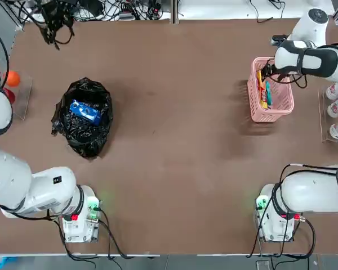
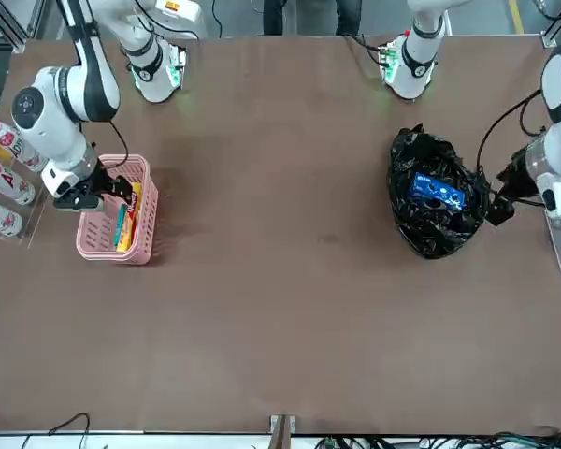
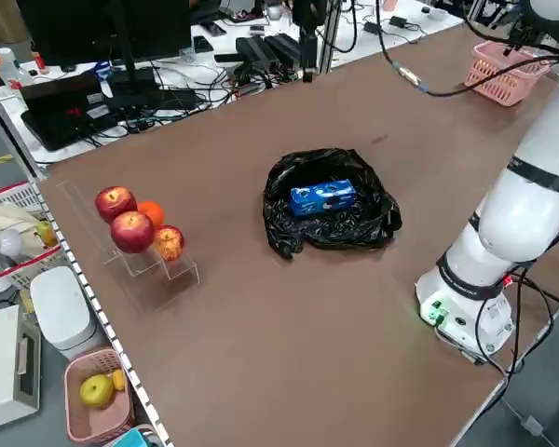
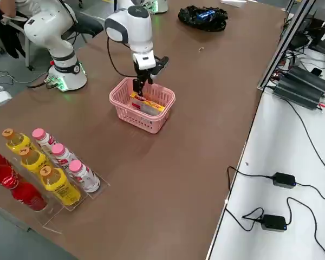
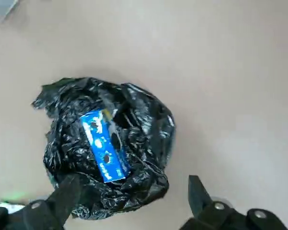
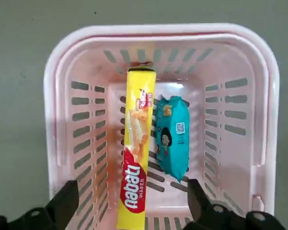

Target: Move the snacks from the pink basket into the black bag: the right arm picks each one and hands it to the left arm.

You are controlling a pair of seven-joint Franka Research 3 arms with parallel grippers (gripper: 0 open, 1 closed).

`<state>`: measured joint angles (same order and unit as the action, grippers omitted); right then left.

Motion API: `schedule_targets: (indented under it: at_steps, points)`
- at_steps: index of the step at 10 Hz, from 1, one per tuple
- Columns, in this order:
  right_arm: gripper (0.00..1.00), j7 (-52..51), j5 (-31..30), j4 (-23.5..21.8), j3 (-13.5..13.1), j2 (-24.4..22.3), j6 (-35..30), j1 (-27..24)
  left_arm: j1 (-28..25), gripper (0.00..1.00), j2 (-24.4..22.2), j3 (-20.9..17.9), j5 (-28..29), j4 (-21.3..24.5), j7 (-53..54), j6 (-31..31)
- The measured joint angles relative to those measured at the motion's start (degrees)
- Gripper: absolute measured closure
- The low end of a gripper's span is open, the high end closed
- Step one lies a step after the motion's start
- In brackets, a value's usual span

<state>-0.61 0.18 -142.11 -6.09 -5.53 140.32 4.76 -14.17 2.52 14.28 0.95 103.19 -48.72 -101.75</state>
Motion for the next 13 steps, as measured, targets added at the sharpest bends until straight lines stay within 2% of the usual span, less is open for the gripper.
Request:
schedule_targets:
  at_steps: [3, 6, 8, 13]
  points:
    - [0.02, -1.19, -0.01, -1.01, 0.00, 1.29, 3.71, -0.68, 0.53, 0.00, -1.40, -1.71, -2.75, -5.74, 15.68, 2.47]
    - [0.07, -1.29, -0.01, -2.58, 0.06, 4.35, 8.94, -0.76, 8.08, 0.00, -2.28, -9.41, -2.88, -11.68, 31.23, 8.79]
    - [0.07, -1.31, -0.01, -2.61, 0.07, 5.36, 9.68, -0.82, 10.27, 0.00, -2.57, -12.50, -2.88, -14.04, 36.34, 10.43]
    - [0.12, -1.39, -0.02, -2.69, 0.17, 7.04, 11.86, -0.83, 10.31, 0.00, -2.57, -12.98, -3.77, -15.51, 44.18, 14.23]
